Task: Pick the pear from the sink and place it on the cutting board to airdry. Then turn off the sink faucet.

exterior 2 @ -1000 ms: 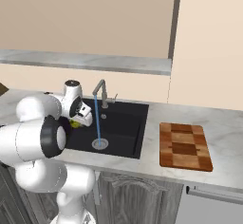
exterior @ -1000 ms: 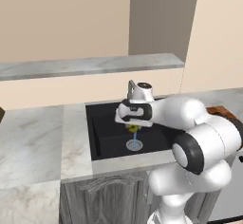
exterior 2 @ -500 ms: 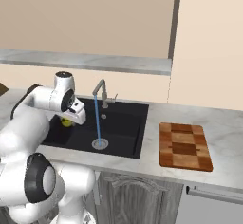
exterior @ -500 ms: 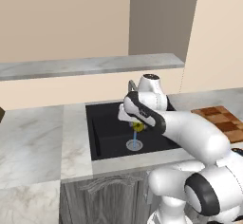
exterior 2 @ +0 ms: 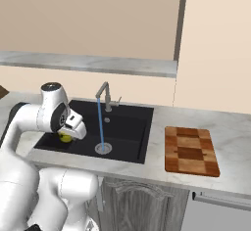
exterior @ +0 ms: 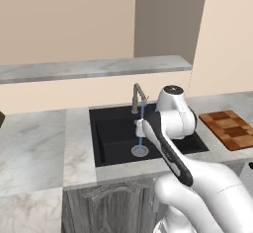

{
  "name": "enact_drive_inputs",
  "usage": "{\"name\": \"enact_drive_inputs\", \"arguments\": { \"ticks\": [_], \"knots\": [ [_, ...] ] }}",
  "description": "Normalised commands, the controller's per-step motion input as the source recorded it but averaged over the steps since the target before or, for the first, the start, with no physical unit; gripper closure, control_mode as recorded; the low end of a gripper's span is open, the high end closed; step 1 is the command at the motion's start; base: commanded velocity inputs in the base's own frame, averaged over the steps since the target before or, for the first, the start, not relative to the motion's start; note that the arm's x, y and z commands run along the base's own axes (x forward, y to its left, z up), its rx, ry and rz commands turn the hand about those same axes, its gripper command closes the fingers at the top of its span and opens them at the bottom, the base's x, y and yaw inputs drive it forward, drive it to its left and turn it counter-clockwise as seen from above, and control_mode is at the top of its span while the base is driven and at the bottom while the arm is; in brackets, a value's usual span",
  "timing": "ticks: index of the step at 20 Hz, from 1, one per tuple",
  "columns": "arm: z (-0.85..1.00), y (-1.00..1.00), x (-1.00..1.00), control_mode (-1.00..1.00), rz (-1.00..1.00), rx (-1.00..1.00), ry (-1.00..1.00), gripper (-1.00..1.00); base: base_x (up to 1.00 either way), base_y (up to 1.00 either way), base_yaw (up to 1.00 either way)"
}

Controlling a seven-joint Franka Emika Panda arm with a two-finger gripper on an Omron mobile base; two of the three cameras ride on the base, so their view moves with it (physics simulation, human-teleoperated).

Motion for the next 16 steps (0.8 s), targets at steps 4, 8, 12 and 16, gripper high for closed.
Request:
{"name": "enact_drive_inputs", "arguments": {
  "ticks": [4, 8, 12, 16],
  "knots": [
    [0.33, -0.61, -0.62, -1.00, 0.00, -0.07, -0.11, 1.00, 0.00, 0.00, 0.00],
    [0.37, -0.74, -0.59, -1.00, 0.00, -0.05, -0.09, 1.00, 0.00, 0.00, 0.00],
    [0.42, -0.71, -0.40, -1.00, 0.00, -0.04, -0.04, 1.00, 0.00, 0.00, 0.00],
    [0.51, -0.72, -0.25, -1.00, 0.00, -0.03, 0.00, 1.00, 0.00, 0.00, 0.00]
  ]
}}
